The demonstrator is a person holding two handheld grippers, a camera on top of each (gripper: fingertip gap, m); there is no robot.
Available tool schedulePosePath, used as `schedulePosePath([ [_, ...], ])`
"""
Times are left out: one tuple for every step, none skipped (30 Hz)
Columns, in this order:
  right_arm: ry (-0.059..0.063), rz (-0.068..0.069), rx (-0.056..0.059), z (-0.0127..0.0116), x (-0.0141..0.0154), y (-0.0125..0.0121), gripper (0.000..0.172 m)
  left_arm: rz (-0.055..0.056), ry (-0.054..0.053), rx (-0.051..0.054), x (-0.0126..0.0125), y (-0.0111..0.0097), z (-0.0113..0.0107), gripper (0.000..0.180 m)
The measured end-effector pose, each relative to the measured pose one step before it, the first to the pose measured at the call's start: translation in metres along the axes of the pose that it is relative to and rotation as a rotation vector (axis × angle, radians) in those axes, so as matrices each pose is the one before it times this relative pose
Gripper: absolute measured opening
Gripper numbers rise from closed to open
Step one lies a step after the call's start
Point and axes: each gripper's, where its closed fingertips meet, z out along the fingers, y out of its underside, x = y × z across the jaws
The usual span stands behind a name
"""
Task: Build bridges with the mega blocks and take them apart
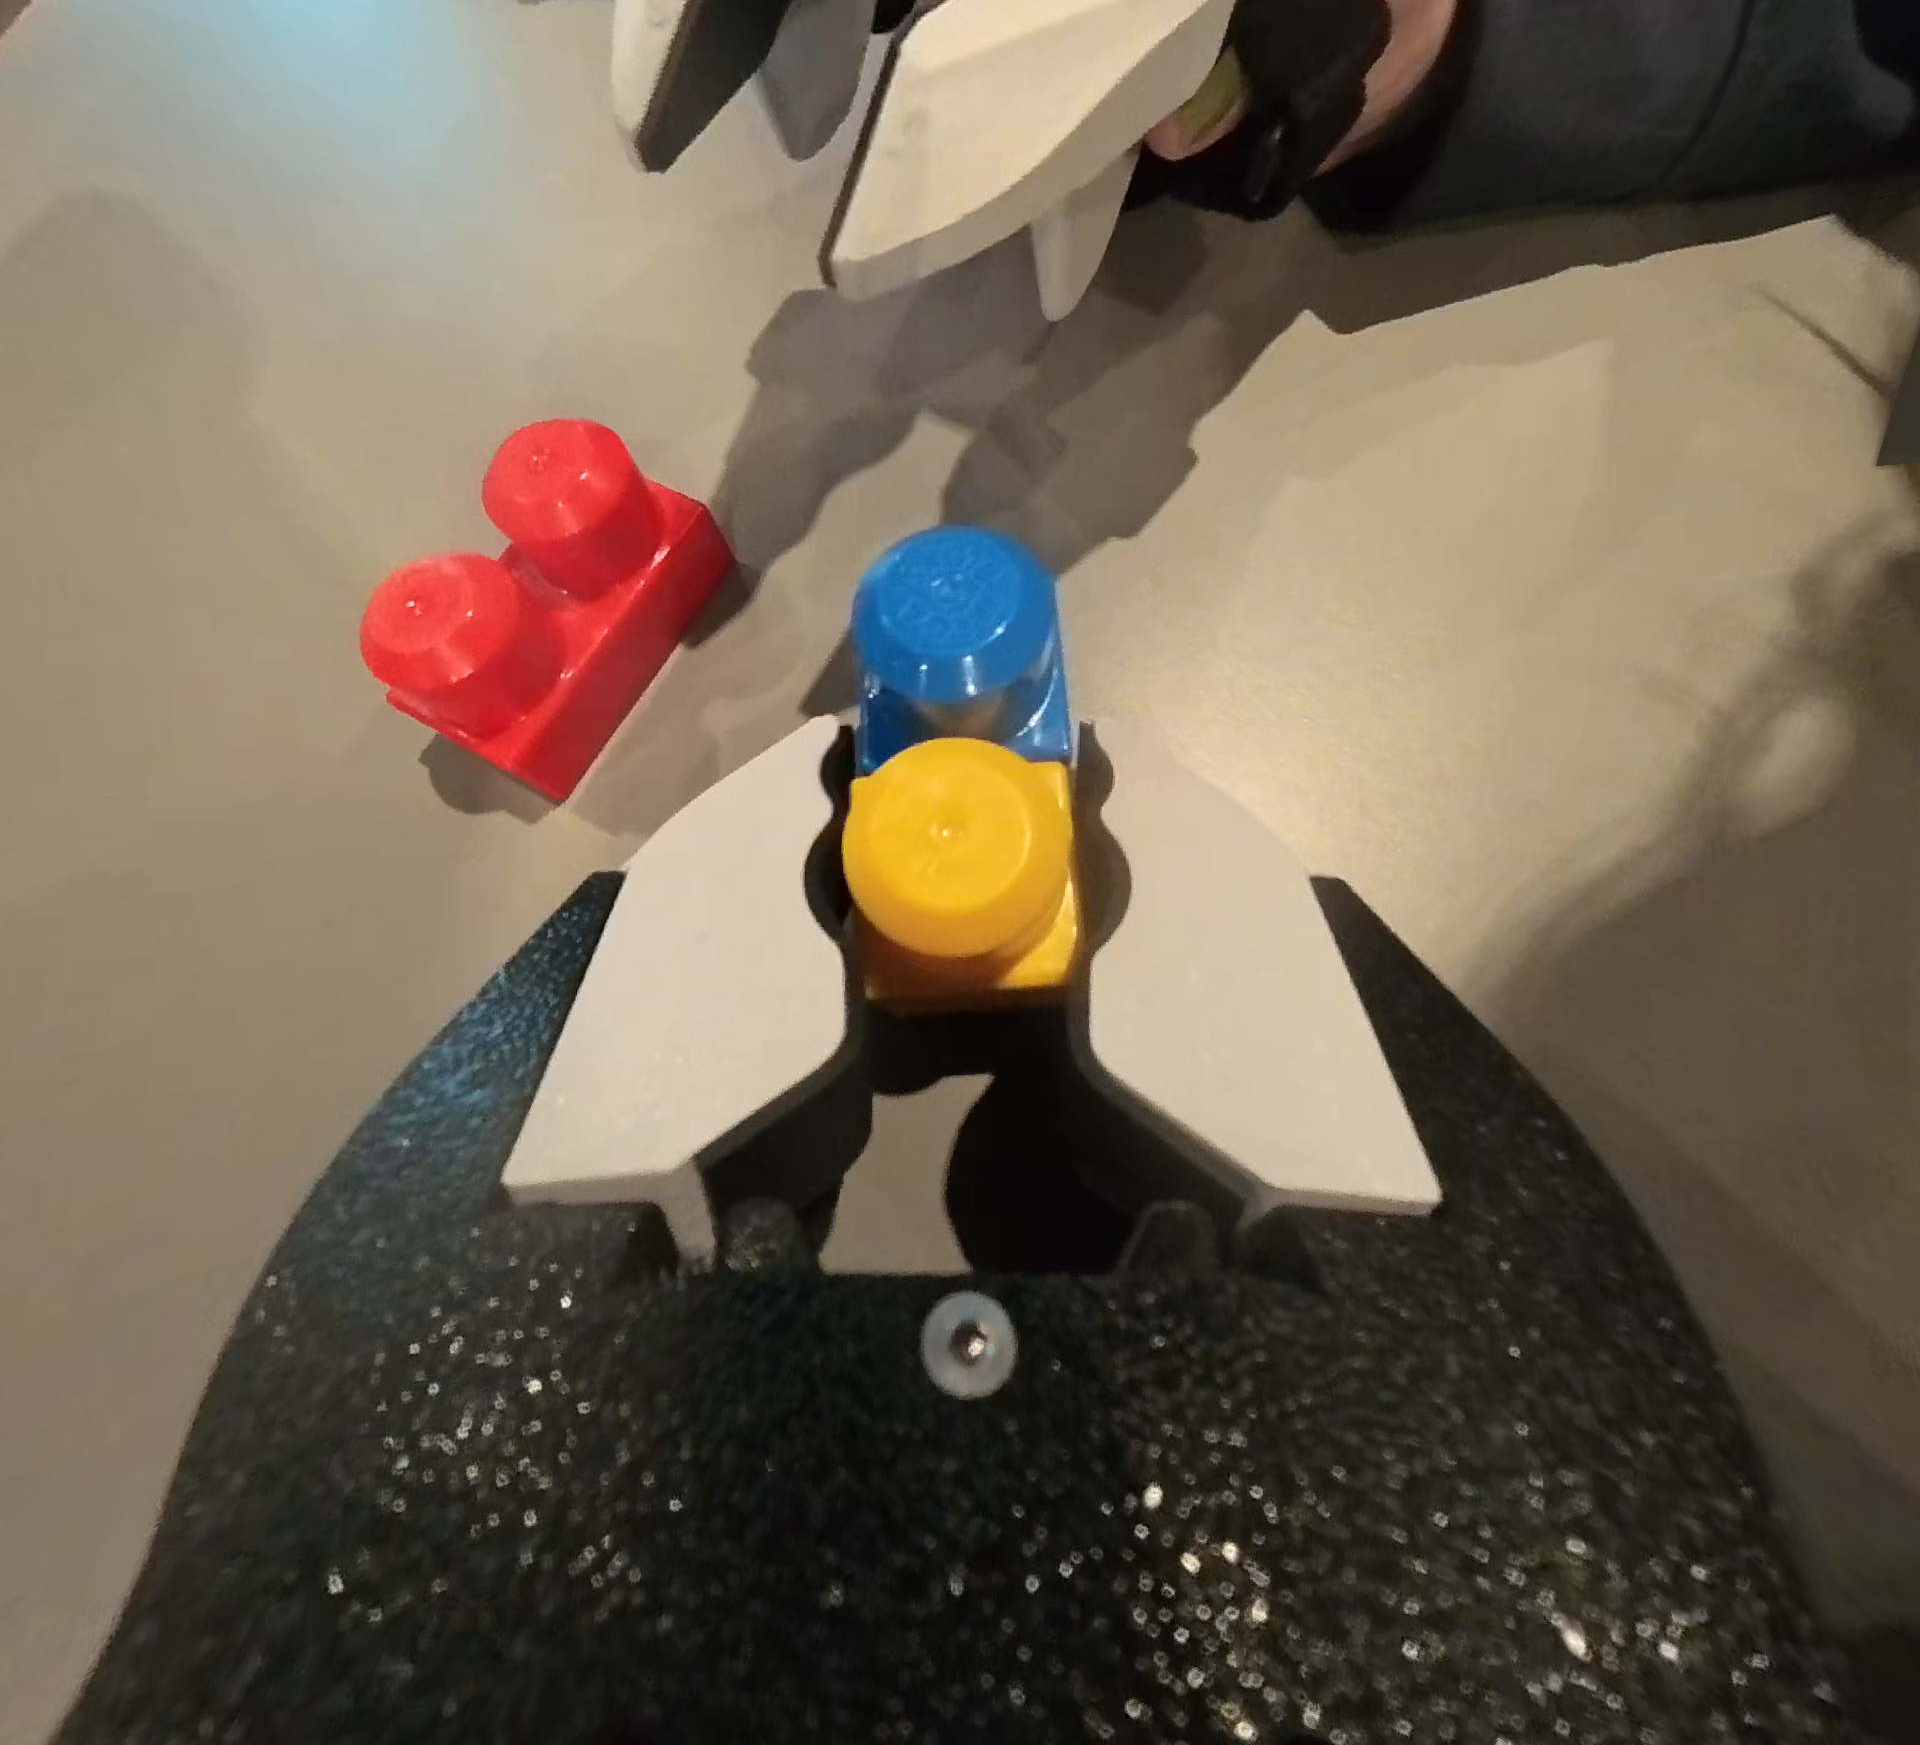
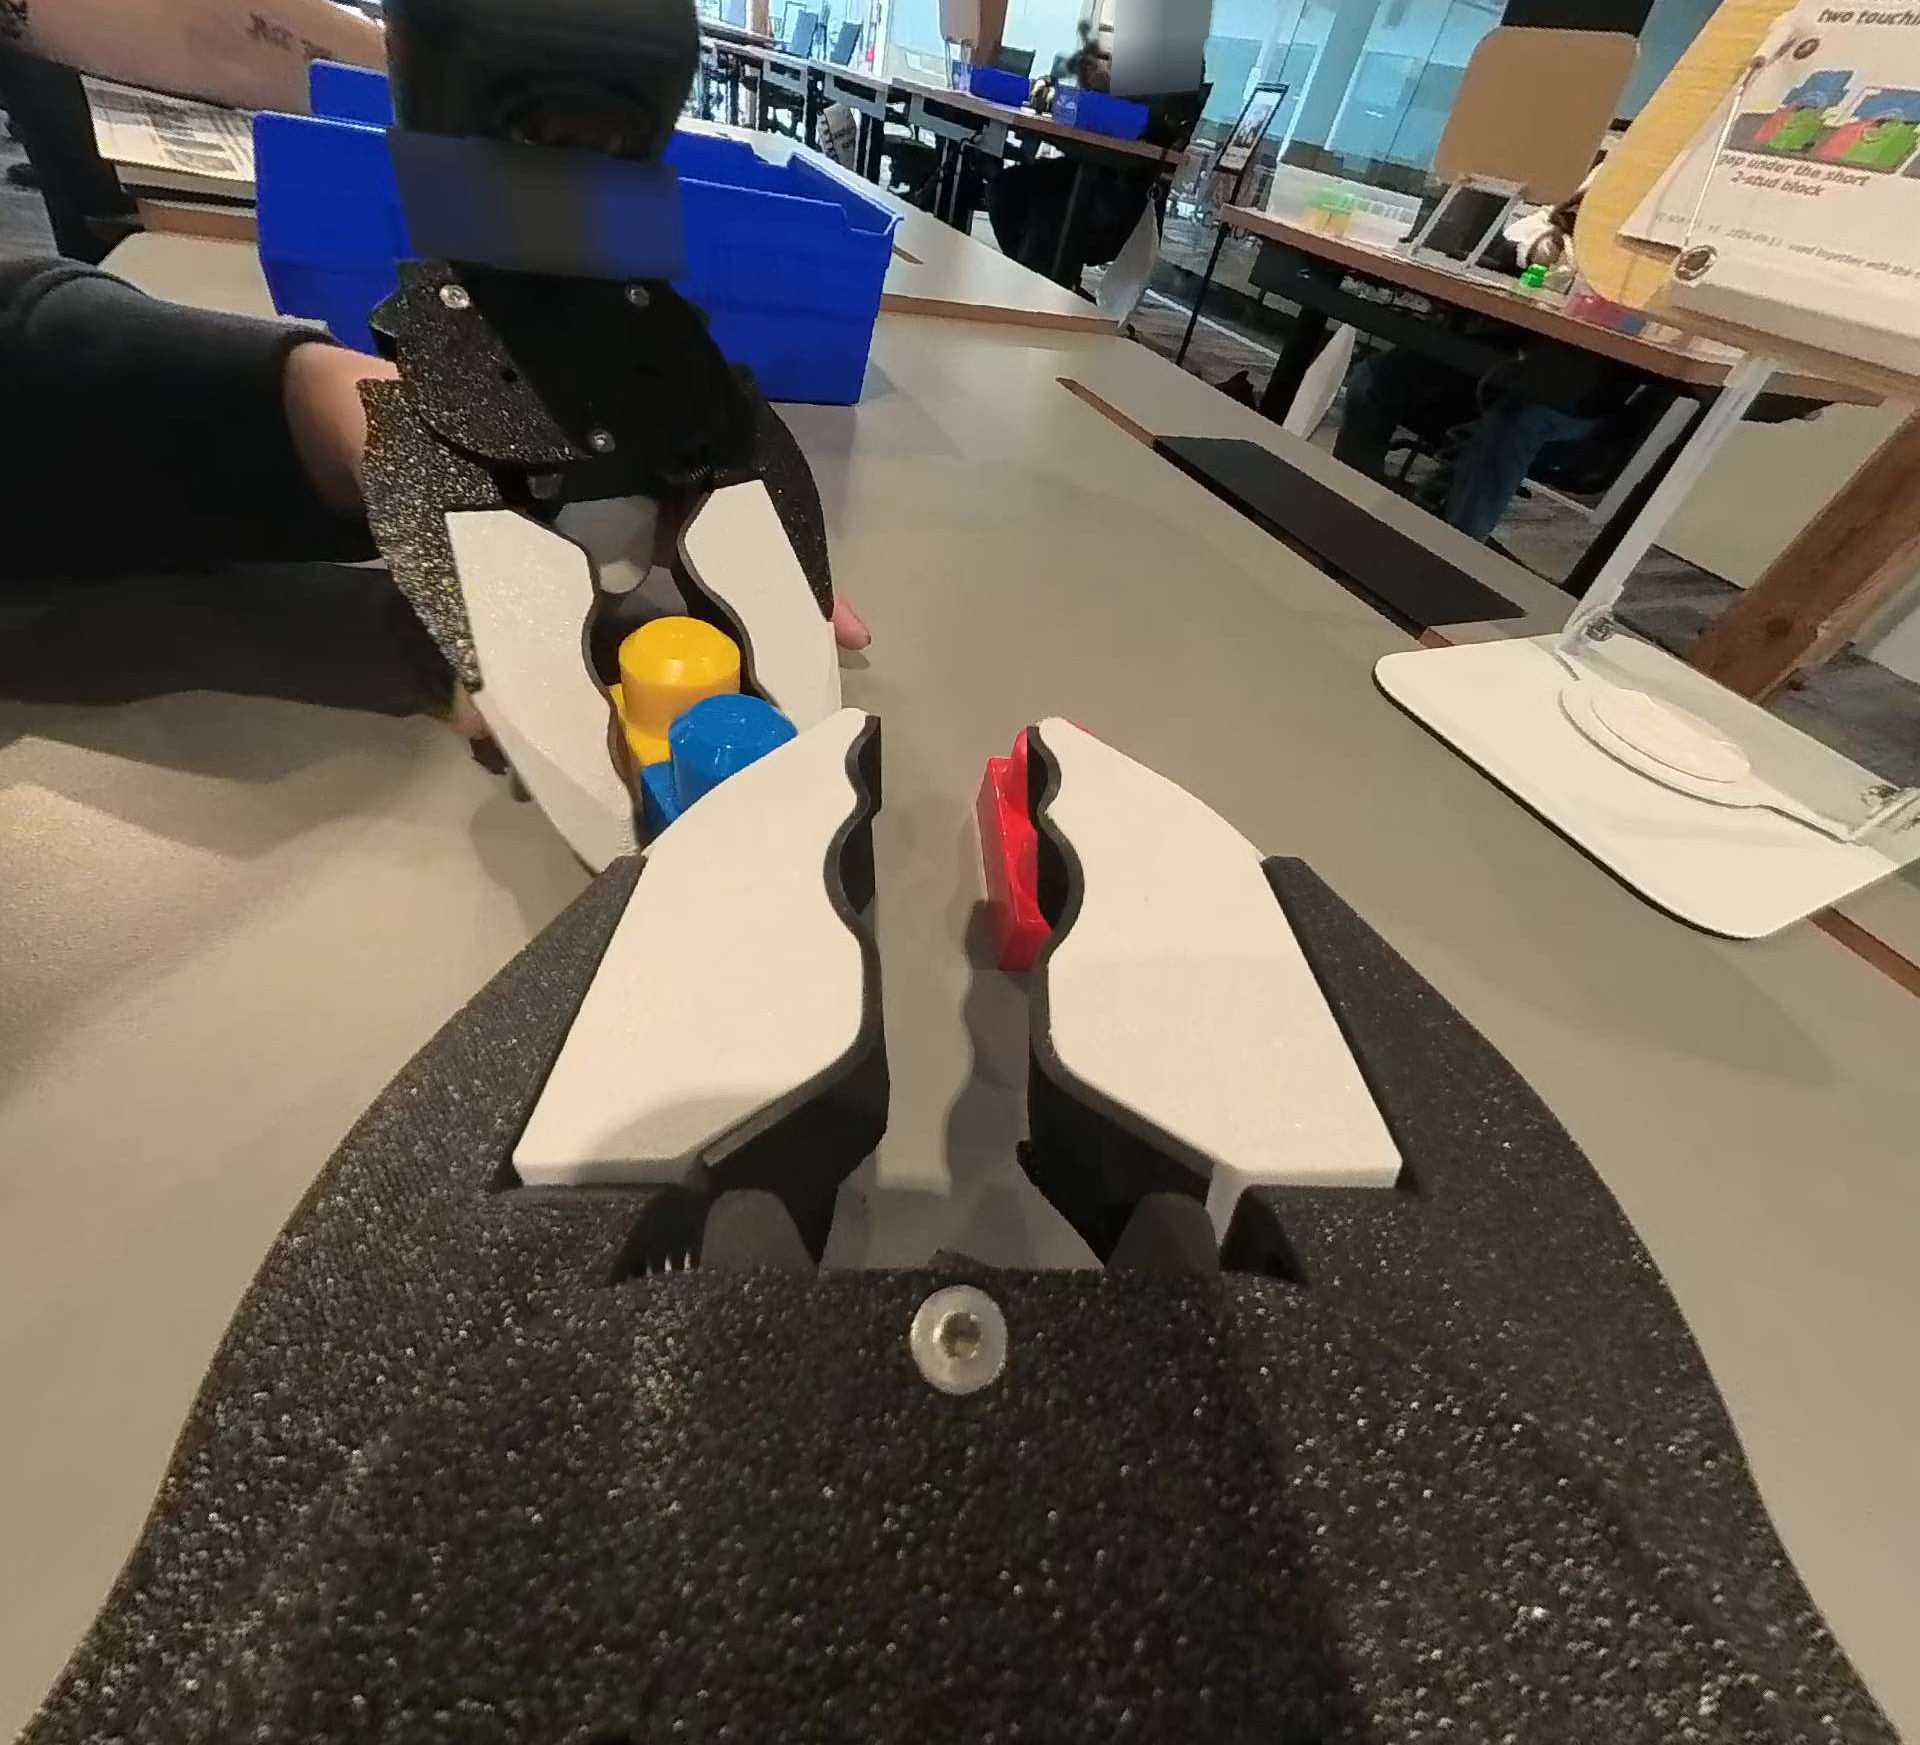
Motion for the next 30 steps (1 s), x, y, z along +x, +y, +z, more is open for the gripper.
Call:
schedulePosePath([
  [-0.0002, 0.0004, 0.0, 0.00001, 0.00009, 0.00002, 0.026, 0.0025, 0.0053, -0.0003, 0.00078, -0.00008, 0.0001, 0.04],
  [-0.0001, 0.0002, -0.0001, 0.0, -0.00003, 0.00001, 0.026, 0.0014, 0.0027, 0.0002, 0.00041, -0.00013, 0.00013, 0.04],
  [0.0001, 0.0, 0.0, -0.00007, 0.00008, 0.00003, 0.026, -0.0002, 0.0013, -0.0001, 0.00019, 0.00002, -0.00001, 0.04],
  [0.0003, 0.0, 0.0001, 0.00001, 0.00003, -0.00001, 0.026, -0.0005, 0.0013, -0.0005, 0.00009, 0.00011, 0.00009, 0.04],
  [0.0, 0.0, 0.0002, 0.00001, 0.0, -0.00002, 0.026, 0.0008, 0.0023, -0.0004, 0.00034, 0.00003, -0.00001, 0.04],
  [0.0001, -0.0001, 0.0004, -0.00005, -0.00005, -0.00005, 0.026, 0.0016, 0.0032, -0.0003, 0.00047, -0.00006, 0.00009, 0.04],
  [0.0002, -0.0001, 0.0002, 0.00002, 0.00003, -0.00003, 0.026, 0.0, 0.0024, -0.0004, 0.00028, 0.0, 0.00005, 0.04],
  [-0.0001, -0.0002, -0.0001, -0.00001, 0.0, 0.00002, 0.026, -0.0004, 0.0008, -0.0006, 0.0002, 0.00008, 0.00011, 0.04],
  [0.0002, -0.0001, 0.0, 0.0, 0.00003, 0.0, 0.026, -0.0012, -0.0008, -0.0007, 0.00022, -0.00008, 0.00016, 0.04],
  [0.0002, -0.0001, 0.0002, -0.00006, -0.00004, -0.00003, 0.026, 0.0001, -0.0007, -0.0007, 0.00045, -0.00008, 0.00013, 0.04],
  [0.0004, 0.0001, 0.0003, -0.00005, 0.00012, -0.00001, 0.026, 0.003, -0.0024, -0.0009, 0.00038, -0.00028, 0.00021, 0.04],
  [-0.0001, 0.0001, 0.0005, -0.00011, -0.00001, -0.00004, 0.026, 0.0078, 0.0, 0.0021, 0.00081, -0.00067, 0.00019, 0.039],
  [0.0001, -0.0005, 0.0005, 0.00003, -0.00009, -0.00009, 0.026, 0.0065, 0.003, 0.0044, 0.00106, -0.00089, 0.0006, 0.039],
  [-0.0002, -0.0007, -0.0002, 0.00007, -0.00007, 0.0001, 0.026, 0.0054, 0.0009, 0.0019, 0.00057, -0.00058, 0.00031, 0.039],
  [-0.0001, -0.0005, -0.0007, 0.00002, -0.00005, 0.00006, 0.026, 0.0043, 0.0008, 0.0005, 0.00053, -0.00038, 0.0002, 0.039],
  [0.0, -0.0003, 0.0001, 0.00001, 0.00002, -0.00002, 0.026, 0.0037, 0.0017, -0.001, 0.00053, -0.00008, -0.00003, 0.039],
  [0.0004, 0.0001, 0.0001, 0.00001, 0.00004, -0.00001, 0.026, 0.0047, -0.0005, 0.0023, 0.00023, -0.00086, -0.00052, 0.039],
  [0.0, 0.0006, 0.0002, 0.00002, 0.00009, 0.0, 0.026, 0.0045, -0.0022, 0.0097, -0.00005, -0.00214, -0.00125, 0.039],
  [0.0002, 0.0007, 0.0005, -0.00004, 0.00007, -0.00014, 0.026, -0.0002, 0.0006, 0.014, 0.00007, -0.00296, -0.00207, 0.039],
  [0.0003, 0.0008, 0.0006, -0.00009, 0.00013, -0.00003, 0.026, -0.003, -0.0008, 0.014, -0.00055, -0.00298, -0.00251, 0.039],
  [0.0002, 0.001, 0.0004, -0.00003, 0.00016, -0.00001, 0.026, -0.002, -0.0034, 0.0036, -0.0011, -0.00108, -0.00228, 0.039],
  [0.0, 0.0011, 0.0002, 0.00001, 0.00008, -0.0001, 0.026, 0.0019, -0.0077, -0.0015, -0.00159, 0.00055, -0.00165, 0.039],
  [-0.0002, 0.0004, -0.0001, 0.0, 0.00008, 0.00003, 0.026, 0.0014, -0.0039, -0.0004, -0.00077, 0.0009, -0.0009, 0.039],
  [-0.0001, -0.0003, 0.0002, 0.00001, 0.0, -0.00002, 0.026, -0.0038, 0.0019, -0.0001, -0.00015, 0.00087, -0.00043, 0.039],
  [0.0001, -0.0005, -0.0002, 0.00005, -0.00003, 0.0, 0.026, -0.0043, 0.0034, 0.0021, 0.0002, 0.00026, -0.00019, 0.039],
  [-0.0002, -0.0006, -0.0006, 0.00004, -0.00008, 0.00015, 0.026, -0.0051, 0.0063, -0.0002, 0.00057, 0.00011, -0.00004, 0.039],
  [0.0003, -0.0006, 0.0001, 0.0, -0.00006, -0.00004, 0.026, -0.0026, 0.0035, -0.0044, 0.00039, 0.00045, 0.00026, 0.039],
  [0.0003, 0.0003, 0.0004, -0.00004, 0.00008, -0.00002, 0.026, 0.0025, 0.0003, -0.0087, 0.00032, 0.00111, 0.00076, 0.039],
  [0.0, 0.0012, 0.0004, -0.00004, 0.00015, -0.0001, 0.026, 0.0015, 0.0041, -0.0161, 0.00099, 0.00214, 0.00131, 0.039],
  [0.0001, 0.0014, 0.0012, -0.00011, 0.00013, -0.00009, 0.026, 0.0045, 0.0032, -0.0114, 0.00104, 0.00167, 0.00153, 0.039],
])
